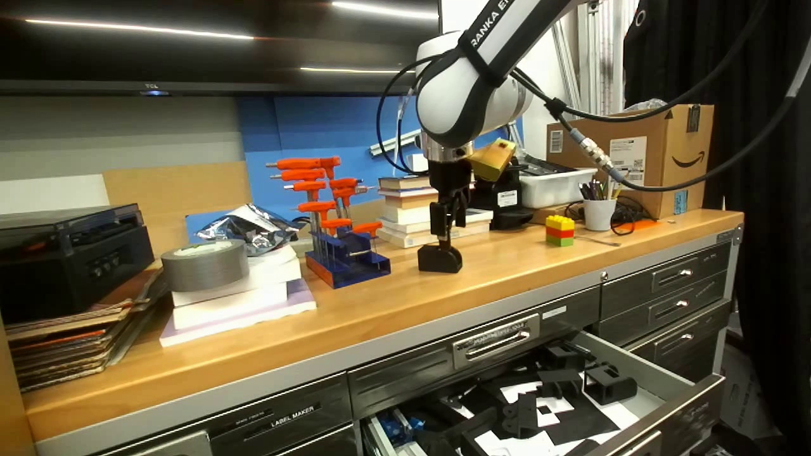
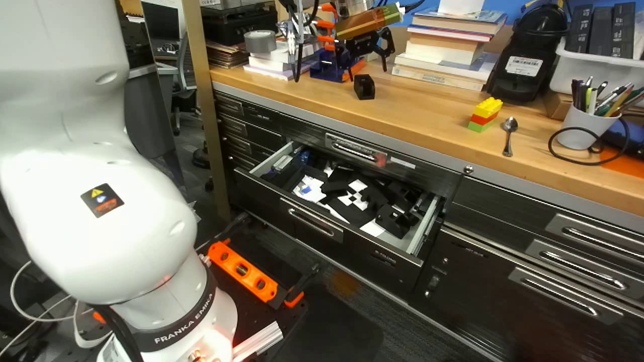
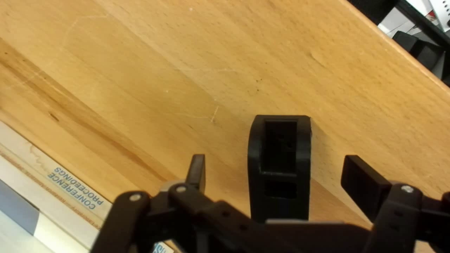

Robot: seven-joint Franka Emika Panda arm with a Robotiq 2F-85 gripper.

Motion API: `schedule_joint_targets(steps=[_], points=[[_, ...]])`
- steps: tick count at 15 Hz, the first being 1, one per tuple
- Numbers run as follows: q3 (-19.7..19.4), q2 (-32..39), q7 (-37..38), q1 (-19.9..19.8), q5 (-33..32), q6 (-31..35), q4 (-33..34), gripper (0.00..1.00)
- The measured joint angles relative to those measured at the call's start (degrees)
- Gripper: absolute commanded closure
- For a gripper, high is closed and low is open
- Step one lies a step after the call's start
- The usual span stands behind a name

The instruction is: Put the three black pieces in the open drawer then close the drawer

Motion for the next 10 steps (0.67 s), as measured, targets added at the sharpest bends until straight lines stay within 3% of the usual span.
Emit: schedule_joint_targets(steps=[10], points=[[0.0, 0.7, 0.0, 0.0, 0.0, 0.1, -0.5, 0.0]])
